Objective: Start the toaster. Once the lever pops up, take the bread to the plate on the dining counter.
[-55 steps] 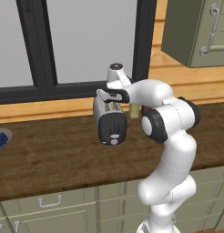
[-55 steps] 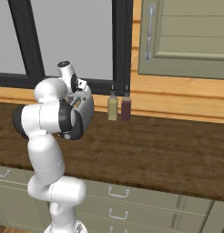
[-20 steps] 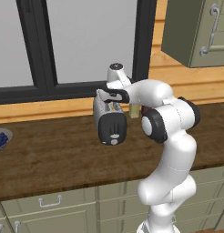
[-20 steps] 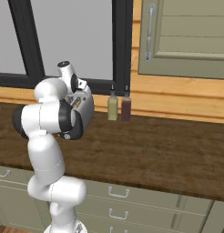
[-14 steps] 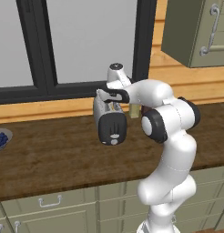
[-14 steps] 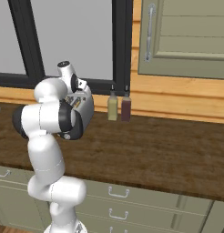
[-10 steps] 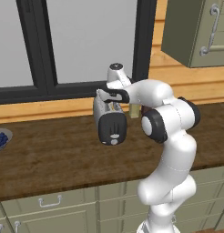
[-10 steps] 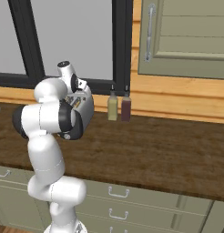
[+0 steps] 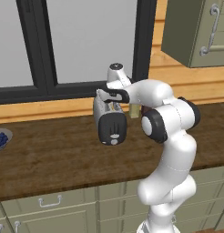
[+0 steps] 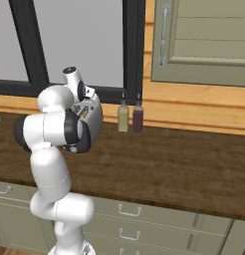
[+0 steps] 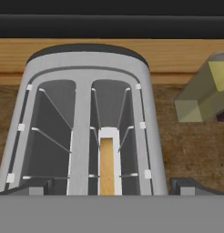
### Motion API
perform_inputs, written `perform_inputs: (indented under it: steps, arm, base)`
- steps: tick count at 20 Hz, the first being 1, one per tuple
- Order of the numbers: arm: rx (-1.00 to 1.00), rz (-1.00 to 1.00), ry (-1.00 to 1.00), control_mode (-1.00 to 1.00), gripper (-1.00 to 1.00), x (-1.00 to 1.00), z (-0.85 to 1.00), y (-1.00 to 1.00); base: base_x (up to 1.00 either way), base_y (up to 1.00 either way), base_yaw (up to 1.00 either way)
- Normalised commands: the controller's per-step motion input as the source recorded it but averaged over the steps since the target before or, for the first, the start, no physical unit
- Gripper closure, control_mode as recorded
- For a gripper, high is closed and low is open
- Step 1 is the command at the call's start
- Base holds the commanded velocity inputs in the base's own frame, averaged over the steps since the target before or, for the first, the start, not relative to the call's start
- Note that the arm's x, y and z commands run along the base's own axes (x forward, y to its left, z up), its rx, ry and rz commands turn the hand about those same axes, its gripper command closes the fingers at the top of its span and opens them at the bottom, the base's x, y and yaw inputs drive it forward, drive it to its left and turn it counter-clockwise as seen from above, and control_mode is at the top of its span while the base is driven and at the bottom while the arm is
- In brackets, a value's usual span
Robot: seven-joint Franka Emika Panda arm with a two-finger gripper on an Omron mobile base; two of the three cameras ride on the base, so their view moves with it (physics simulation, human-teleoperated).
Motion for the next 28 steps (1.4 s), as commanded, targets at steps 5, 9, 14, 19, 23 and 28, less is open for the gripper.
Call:
perform_inputs:
  steps: [5,9,14,19,23,28]
  arm:
    - [0.0,0.0,0.0,-1.0,-1.0,0.0,0.0,0.0]
    - [0.0,0.0,0.0,-1.0,-1.0,0.0,0.0,0.0]
    - [0.0,0.0,0.0,-1.0,-1.0,0.0,0.0,0.0]
    - [0.0,0.0,0.0,-1.0,-1.0,0.0,0.0,0.0]
    - [0.0,0.0,0.0,-1.0,-1.0,0.0,0.0,0.0]
    - [0.0,0.0,0.0,-1.0,-1.0,0.0,0.0,0.0]
  base:
    - [0.0,0.0,0.0]
    - [0.0,0.0,0.0]
    - [0.0,0.0,0.0]
    - [0.0,0.0,0.0]
    - [0.0,0.0,0.0]
    - [0.0,0.0,0.0]
